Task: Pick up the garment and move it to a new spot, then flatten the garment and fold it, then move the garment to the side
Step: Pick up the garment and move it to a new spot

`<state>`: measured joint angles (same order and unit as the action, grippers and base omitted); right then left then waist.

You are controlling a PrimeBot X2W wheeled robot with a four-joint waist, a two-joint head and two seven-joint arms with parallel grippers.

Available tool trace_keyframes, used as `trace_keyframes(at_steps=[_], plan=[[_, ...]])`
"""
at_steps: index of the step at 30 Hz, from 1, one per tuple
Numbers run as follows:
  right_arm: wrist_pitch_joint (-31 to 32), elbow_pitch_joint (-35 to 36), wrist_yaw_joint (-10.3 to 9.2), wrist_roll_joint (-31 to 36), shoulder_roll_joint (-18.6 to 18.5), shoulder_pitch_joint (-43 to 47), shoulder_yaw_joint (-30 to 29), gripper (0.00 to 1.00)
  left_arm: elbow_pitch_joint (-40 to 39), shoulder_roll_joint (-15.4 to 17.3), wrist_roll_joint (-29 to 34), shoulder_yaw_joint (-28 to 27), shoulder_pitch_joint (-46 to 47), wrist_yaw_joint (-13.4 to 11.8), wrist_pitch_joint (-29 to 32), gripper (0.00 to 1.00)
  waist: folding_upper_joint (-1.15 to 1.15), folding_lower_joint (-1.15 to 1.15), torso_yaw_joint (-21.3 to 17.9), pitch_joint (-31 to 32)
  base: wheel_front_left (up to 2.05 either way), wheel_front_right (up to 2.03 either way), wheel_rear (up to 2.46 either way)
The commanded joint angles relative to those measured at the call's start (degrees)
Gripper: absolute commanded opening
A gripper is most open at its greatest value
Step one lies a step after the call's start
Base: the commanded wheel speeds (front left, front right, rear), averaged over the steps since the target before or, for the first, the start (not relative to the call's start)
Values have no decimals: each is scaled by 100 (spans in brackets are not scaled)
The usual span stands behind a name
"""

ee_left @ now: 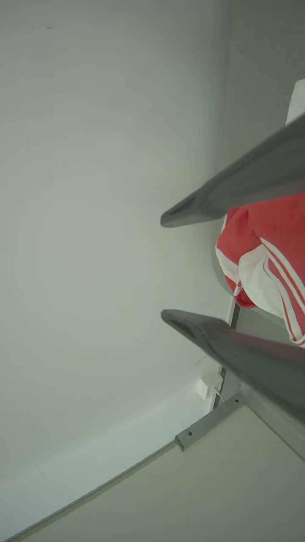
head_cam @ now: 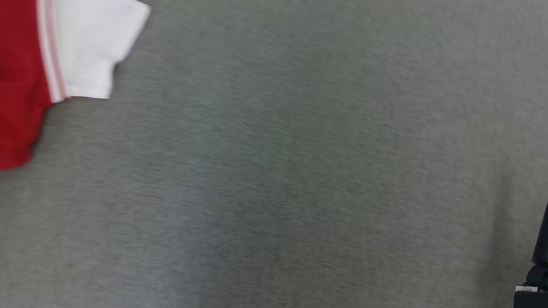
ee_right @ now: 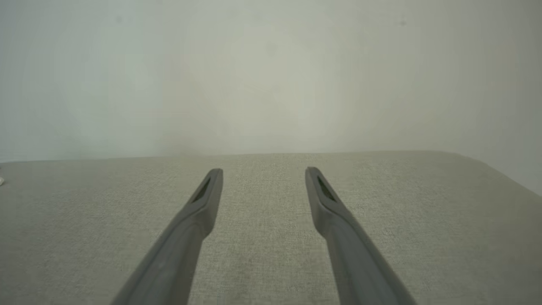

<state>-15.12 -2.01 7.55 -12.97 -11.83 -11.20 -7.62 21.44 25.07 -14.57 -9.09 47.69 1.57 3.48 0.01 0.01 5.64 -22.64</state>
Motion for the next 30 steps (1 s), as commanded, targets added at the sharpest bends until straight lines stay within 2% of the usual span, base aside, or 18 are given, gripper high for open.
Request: trace_keyframes(at_steps=[1,6,10,19,20,21,26,30], plan=[[-6,45,-12,-7,20,-100,-1,100,125,35,-45,-23,86,-15,48,100,-1,-1,-830,-785,0,0,0],[-5,70,-12,25,9,-102,-42,100,971,171,-195,-132,203,19,248,100,-1,-1,-877,-779,0,0,0],[-6,74,-12,50,-27,-132,-56,100,1658,243,-261,-102,64,74,646,100,-1,-1,-852,-732,0,0,0],[-5,55,-12,80,-14,-134,40,100,2665,142,-534,-21,-6,228,1468,100,-1,-1,-791,-626,0,0,0],[-6,44,-12,87,-3,-135,60,100,2715,150,-532,2,-21,244,1484,67,-1,-1,-794,-606,0,0,0],[-6,35,-12,86,7,-139,76,100,2751,165,-539,10,-23,266,1435,0,-1,-1,-798,-580,0,0,0],[-6,-25,-12,87,74,-101,145,100,2733,350,-352,57,69,136,850,0,-1,-1,-822,-348,0,0,0],[-6,-100,-12,69,162,-42,180,100,2563,468,-250,59,267,100,54,0,-1,-1,-830,-78,0,0,0]])
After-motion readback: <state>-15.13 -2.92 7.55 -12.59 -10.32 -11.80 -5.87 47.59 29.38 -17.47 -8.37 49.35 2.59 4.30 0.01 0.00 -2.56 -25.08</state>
